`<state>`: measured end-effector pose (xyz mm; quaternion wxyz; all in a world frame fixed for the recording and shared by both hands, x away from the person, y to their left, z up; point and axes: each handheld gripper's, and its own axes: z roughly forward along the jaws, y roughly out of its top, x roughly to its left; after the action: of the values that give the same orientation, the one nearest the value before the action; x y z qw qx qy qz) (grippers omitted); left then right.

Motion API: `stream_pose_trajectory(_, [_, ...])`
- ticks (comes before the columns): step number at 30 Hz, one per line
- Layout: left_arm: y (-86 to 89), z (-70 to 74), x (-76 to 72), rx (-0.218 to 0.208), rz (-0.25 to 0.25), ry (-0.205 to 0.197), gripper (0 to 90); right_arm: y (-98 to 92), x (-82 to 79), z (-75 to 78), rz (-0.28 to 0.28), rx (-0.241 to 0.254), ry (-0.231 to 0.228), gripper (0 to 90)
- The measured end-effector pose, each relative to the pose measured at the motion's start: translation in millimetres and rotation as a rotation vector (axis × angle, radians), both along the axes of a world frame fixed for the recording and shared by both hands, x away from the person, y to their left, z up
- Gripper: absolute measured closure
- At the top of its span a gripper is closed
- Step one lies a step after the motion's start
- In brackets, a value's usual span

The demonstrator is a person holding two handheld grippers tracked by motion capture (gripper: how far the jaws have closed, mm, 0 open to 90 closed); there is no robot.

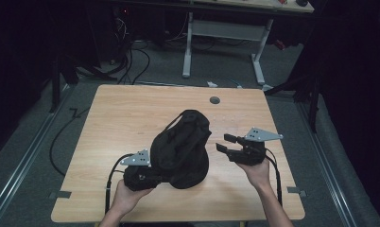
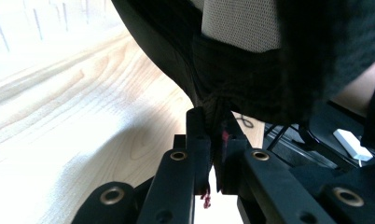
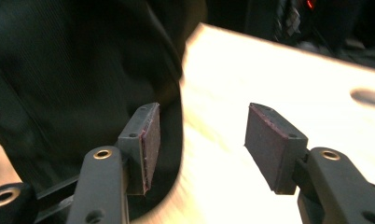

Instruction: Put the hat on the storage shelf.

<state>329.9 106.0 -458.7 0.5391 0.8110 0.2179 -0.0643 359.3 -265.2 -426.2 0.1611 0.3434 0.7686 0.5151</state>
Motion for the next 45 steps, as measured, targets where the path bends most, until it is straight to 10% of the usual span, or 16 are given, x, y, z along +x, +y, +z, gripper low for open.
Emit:
stream_pose_trajectory(25, [14.5, 15.7, 4.0, 0.001, 0.185, -0.069, 86.3, -32.4, -25.4, -90.7, -0.36, -0.242, 0.209, 42.2])
stream_pose_trajectory(45, [23.9, 31.7, 11.5, -0.005, 0.265, -0.095, 86.3, -33.0, -25.1, -104.4, -0.422, -0.282, 0.207, 36.6])
